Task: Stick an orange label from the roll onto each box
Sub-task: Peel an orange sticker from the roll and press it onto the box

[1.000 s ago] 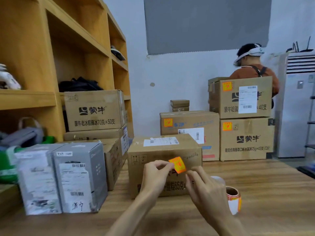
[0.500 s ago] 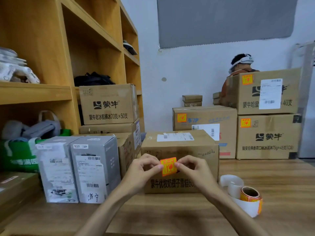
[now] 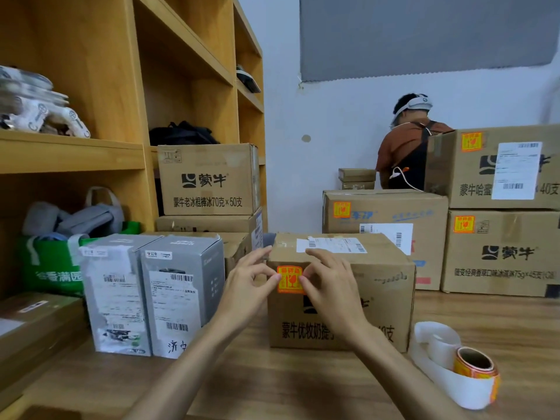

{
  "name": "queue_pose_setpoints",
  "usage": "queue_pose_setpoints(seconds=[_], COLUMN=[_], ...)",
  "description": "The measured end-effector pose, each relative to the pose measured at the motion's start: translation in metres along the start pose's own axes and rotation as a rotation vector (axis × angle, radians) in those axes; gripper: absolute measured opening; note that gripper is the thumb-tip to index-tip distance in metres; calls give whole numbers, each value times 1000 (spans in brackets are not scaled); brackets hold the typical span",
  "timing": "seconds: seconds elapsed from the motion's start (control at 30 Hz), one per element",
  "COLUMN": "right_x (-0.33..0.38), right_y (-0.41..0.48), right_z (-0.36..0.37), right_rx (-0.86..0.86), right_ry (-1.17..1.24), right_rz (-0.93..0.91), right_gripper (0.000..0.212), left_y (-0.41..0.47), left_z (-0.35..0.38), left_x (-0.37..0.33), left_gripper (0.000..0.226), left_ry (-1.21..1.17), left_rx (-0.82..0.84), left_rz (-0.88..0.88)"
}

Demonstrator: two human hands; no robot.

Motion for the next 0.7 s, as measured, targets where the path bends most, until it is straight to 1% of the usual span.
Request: queue_pose_setpoints(seconds=[0.1,0.2,0.53,0.7], right_x=[-4,-6,-10,-9], right_y=[3,5,3,4], right_z=[10,16,32,36], right_rx=[15,-12,-86,-121], right_ry=[-32,-68,-88,-144], right_rz=[16,19,60,57], right_gripper=[9,10,12,13], left_y=[6,6,7,11], left_z=[4,9,14,16], left_x=[11,17,26,25], left_gripper=[9,10,12,13], left_ry=[24,40,122,194], left_rx=[-11,-30,-89,-98], left_rz=[-14,-15,74,109])
Point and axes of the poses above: each hand's wrist, its own y-axis towards the middle knuckle, its own z-axis out of the palm, x = y × z, the point moved 2 cm from there along y, towards the middle knuckle, and after that the axes turned 3 degrees about x, right-handed, at the moved point
